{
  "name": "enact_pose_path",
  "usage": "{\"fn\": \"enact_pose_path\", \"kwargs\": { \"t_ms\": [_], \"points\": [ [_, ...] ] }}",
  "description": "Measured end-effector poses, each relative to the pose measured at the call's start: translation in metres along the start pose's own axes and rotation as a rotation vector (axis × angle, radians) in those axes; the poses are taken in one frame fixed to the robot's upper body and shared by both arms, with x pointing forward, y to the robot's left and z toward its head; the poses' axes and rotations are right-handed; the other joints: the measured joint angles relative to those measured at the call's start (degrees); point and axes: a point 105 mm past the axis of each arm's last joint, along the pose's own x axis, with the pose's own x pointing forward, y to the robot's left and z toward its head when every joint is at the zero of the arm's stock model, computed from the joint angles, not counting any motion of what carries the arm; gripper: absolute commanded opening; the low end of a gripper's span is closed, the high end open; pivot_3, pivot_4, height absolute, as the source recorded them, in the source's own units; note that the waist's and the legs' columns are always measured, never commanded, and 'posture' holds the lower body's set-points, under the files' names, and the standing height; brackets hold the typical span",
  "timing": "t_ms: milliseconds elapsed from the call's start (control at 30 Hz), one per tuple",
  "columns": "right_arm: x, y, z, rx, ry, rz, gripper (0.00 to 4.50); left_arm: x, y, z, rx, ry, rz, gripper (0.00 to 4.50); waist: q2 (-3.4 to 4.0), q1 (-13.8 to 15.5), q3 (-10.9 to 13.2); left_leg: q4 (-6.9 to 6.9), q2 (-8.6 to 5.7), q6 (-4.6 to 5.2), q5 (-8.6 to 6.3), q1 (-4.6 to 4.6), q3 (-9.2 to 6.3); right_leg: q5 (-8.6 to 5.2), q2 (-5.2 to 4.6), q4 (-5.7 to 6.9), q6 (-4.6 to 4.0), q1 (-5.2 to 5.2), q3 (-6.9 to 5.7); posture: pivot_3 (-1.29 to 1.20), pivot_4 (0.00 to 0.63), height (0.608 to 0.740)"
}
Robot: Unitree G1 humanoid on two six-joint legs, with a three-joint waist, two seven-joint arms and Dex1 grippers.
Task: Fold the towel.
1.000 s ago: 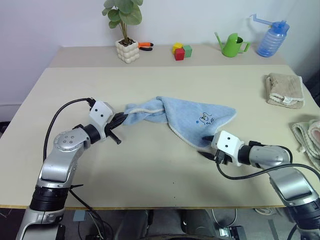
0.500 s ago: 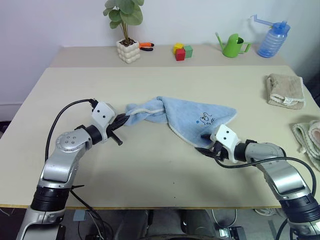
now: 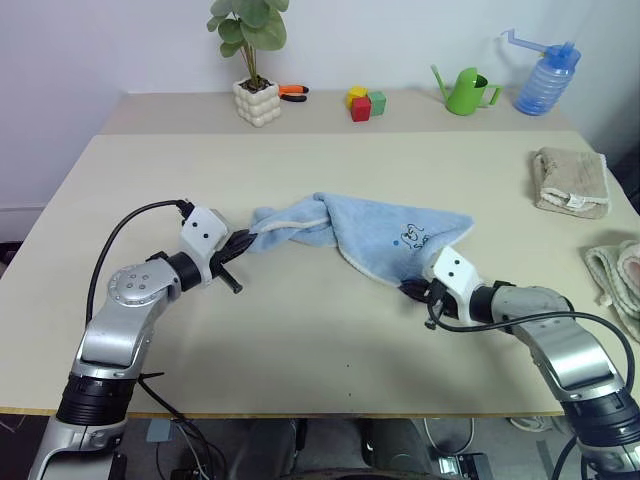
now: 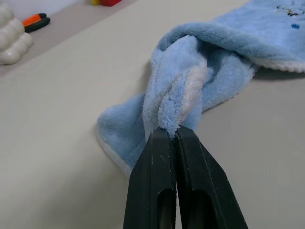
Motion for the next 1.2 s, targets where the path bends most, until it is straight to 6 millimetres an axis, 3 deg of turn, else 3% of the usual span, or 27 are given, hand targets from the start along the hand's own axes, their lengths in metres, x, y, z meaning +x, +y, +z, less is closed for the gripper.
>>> {"fn": "enact_pose_path", "kwargs": {
  "t_ms": [200,333,433,533,600,700,833,933,1033,1100,1200],
  "points": [
    [-0.011,-0.064,0.055,-0.188,-0.113,-0.221,0.03,0.018,0.039,0.055,0.069,-0.184,0.121,0.0,-0.02,-0.05,0.03,0.0,-0.01,-0.29,0.17,-0.03,0.01,0.01,0.01,-0.01,0.01,-0.03,-0.02,0.0,0.15,0.732],
    [-0.025,-0.118,0.101,-0.312,-0.2,-0.442,0.03,0.026,0.093,0.104,0.152,-0.318,0.344,0.0,-0.08,-0.15,0.09,0.0,-0.02,-0.43,0.26,-0.15,0.03,0.03,0.01,0.02,0.02,-0.18,-0.02,0.0,0.15,0.732],
    [-0.046,-0.144,0.141,-0.375,-0.305,-0.567,0.03,0.01,0.133,0.144,0.18,-0.437,0.522,0.0,-0.1,-0.45,0.09,-0.02,-0.02,-0.44,0.26,-0.35,0.04,0.05,0.01,-0.04,0.03,-0.37,-0.02,0.0,0.15,0.732],
    [-0.062,-0.153,0.166,-0.409,-0.386,-0.619,0.03,-0.011,0.153,0.158,0.205,-0.485,0.592,0.0,-0.08,-0.87,0.07,-0.03,-0.04,-0.39,0.23,-0.7,0.04,0.06,-0.03,-0.07,0.03,-0.71,-0.02,0.0,0.15,0.732],
    [-0.067,-0.152,0.171,-0.408,-0.415,-0.613,0.03,-0.018,0.157,0.149,0.199,-0.463,0.582,0.0,-0.08,-1.34,0.07,0.0,-0.06,-0.38,0.23,-0.88,0.0,0.06,-0.04,-0.07,0.04,-0.85,-0.04,0.0,0.15,0.732],
    [-0.067,-0.14,0.166,-0.395,-0.427,-0.531,0.03,-0.027,0.148,0.12,0.19,-0.395,0.517,0.0,-0.08,-1.57,0.07,0.04,-0.06,-0.38,0.23,-0.88,-0.01,0.07,-0.04,-0.05,0.05,-0.85,-0.03,0.0,0.15,0.732],
    [-0.063,-0.107,0.126,-0.326,-0.338,-0.309,0.03,-0.049,0.127,0.071,0.123,-0.254,0.407,0.0,-0.05,-1.69,0.07,0.13,-0.02,-0.35,0.21,-0.86,0.0,0.07,-0.03,0.05,0.04,-0.84,0.01,0.0,0.15,0.732],
    [-0.064,-0.073,0.076,-0.203,-0.183,-0.093,0.03,-0.075,0.099,0.028,0.05,-0.093,0.277,0.0,0.03,-1.62,0.09,0.15,-0.01,-0.33,0.21,-0.84,0.02,0.06,-0.02,0.06,0.03,-0.82,0.05,0.0,0.15,0.732],
    [-0.073,-0.041,0.048,-0.113,-0.07,0.088,0.03,-0.094,0.063,-0.008,-0.05,0.07,0.124,0.0,0.09,-1.36,0.12,0.16,-0.01,0.09,-0.04,-0.77,0.02,0.06,-0.03,0.06,0.02,-0.72,0.12,0.0,0.15,0.732],
    [-0.081,-0.024,0.041,-0.087,-0.024,0.172,0.03,-0.105,0.046,-0.018,-0.087,0.145,0.048,0.0,0.08,-1.15,0.12,0.21,0.04,0.09,-0.05,-0.69,0.02,0.06,-0.01,0.02,0.01,-0.56,0.1,0.0,0.15,0.732],
    [-0.089,-0.013,0.031,-0.051,0.014,0.229,0.03,-0.117,0.039,-0.024,-0.113,0.204,0.018,0.0,0.08,-0.48,0.12,0.23,0.07,0.1,-0.05,-0.53,0.05,0.05,-0.02,-0.02,0.0,-0.41,0.1,0.0,0.15,0.732]
  ]
}}
